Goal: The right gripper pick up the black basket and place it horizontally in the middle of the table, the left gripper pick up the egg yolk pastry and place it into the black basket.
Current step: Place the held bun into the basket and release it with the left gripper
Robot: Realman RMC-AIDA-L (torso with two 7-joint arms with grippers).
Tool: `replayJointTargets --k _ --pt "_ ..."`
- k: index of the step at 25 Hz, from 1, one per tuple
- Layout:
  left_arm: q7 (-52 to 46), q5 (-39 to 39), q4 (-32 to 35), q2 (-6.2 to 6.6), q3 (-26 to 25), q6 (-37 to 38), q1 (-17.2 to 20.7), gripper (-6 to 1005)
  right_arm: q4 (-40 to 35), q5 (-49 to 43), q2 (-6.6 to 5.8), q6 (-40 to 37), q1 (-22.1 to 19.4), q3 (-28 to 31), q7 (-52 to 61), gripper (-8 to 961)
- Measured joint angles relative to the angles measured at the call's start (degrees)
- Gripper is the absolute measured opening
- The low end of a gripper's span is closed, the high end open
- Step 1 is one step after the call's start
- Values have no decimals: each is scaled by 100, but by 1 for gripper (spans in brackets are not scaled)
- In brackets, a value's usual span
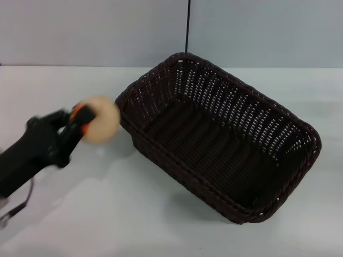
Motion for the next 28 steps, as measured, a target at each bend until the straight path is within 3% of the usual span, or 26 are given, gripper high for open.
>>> replayJointTargets --k 6,9,11,20,28 --pt "314 -6 -399 -28 -13 -615 -674 71 219 -7 12 0 27 -7 -136 589" --pt "348 -6 -431 -32 -8 -716 -735 68 258 -19 24 0 27 -7 -140 589" --pt "439 11 -498 -34 13 -1225 -967 65 265 -20 37 0 27 -7 -141 589" --pt "1189 58 -945 -50 32 -2192 -1201 62 410 -20 56 0 36 -40 -144 589" --pt "1315 68 -979 -47 103 -2517 -1215 59 471 -20 58 0 65 -88 -145 589"
